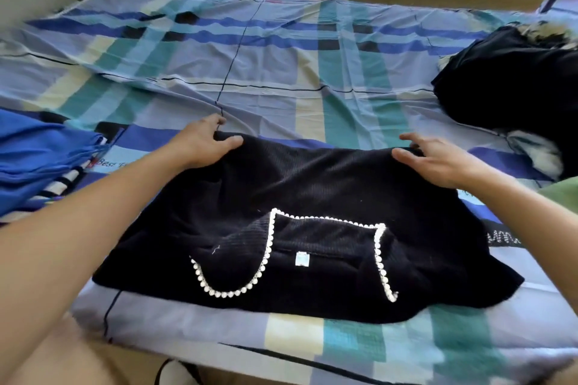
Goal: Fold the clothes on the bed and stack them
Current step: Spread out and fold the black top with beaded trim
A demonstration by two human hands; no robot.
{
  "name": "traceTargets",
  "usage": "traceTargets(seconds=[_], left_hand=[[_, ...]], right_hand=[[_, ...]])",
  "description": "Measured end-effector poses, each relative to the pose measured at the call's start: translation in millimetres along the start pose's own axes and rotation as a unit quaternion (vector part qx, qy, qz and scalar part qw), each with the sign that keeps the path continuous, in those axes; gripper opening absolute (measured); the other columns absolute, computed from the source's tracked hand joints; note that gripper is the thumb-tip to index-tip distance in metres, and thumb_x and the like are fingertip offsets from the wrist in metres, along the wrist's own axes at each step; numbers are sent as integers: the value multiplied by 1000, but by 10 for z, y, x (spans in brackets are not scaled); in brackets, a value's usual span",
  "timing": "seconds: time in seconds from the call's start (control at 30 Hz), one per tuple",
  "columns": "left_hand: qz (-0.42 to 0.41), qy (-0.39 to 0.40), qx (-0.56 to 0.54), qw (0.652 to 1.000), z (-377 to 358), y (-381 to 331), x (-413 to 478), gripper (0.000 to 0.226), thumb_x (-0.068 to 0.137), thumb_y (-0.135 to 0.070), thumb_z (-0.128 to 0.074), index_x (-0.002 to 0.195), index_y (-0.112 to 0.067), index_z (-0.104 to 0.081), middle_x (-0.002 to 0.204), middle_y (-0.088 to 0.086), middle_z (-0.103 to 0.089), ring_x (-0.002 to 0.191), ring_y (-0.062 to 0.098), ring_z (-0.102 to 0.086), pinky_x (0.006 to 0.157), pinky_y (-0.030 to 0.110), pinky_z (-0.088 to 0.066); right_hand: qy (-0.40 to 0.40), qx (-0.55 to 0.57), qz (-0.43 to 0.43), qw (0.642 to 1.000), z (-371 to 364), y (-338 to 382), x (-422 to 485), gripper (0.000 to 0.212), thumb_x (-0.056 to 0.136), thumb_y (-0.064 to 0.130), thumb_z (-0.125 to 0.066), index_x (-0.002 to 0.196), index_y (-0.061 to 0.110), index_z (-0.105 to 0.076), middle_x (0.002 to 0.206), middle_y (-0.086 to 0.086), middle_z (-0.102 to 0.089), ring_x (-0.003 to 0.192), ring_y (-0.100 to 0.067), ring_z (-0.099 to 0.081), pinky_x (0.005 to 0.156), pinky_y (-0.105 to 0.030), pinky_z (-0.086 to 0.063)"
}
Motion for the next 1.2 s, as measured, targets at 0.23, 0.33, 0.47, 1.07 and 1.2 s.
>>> traceTargets(seconds=[0.23, 0.33, 0.47, 1.07, 1.2], left_hand=[[-47, 25, -91, 994, 60, -12, 208, 18, 93, -32, -69, 94, -15, -65, 91, 2, -68, 92, 24, -66, 76, 31, -48], [-47, -49, -79, 995, 164, 40, 377, 19, 92, -33, -69, 101, -17, -66, 97, 8, -70, 100, 33, -65, 88, 39, -50], [-28, -168, 153, 973, 96, -171, 363, 39, 91, -41, -65, 121, -16, -61, 126, 18, -58, 121, 39, -49, 100, 48, -38], [-392, 56, 177, 901, -1451, -2661, -1922, 77, 75, -81, -54, 121, -19, -51, 109, 3, -53, 98, 25, -50, 87, 40, -41], [-300, 39, 260, 917, -1726, -2929, -1877, 67, 81, -59, -66, 123, -10, -47, 111, 14, -52, 98, 29, -52, 71, 38, -32]], right_hand=[[62, 142, -44, 987, 114, -206, -8, 16, 80, 23, -81, 84, 10, -74, 75, -10, -74, 63, -22, -68, 58, -29, -51], [-29, 215, -33, 976, 247, -217, 14, 14, 79, 12, -82, 89, 8, -73, 82, -13, -74, 68, -22, -66, 67, -33, -54], [-88, 226, -54, 969, 258, -293, 101, 33, 76, 22, -86, 104, 15, -69, 98, -12, -72, 83, -24, -67, 83, -39, -55], [121, 229, -114, 959, 107, -379, -203, 49, 75, 44, -84, 114, 25, -60, 104, 1, -75, 92, -17, -74, 83, -40, -61], [109, 230, -116, 960, 69, -381, -224, 62, 63, 48, -88, 113, 27, -57, 109, 0, -71, 99, -20, -71, 88, -47, -59]])
Point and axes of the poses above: each hand's wrist, its own x-axis towards the middle knuckle, its own z-axis out of the back of the hand, y = z × x, the point moved 7 cm from there along x, towards the middle knuckle
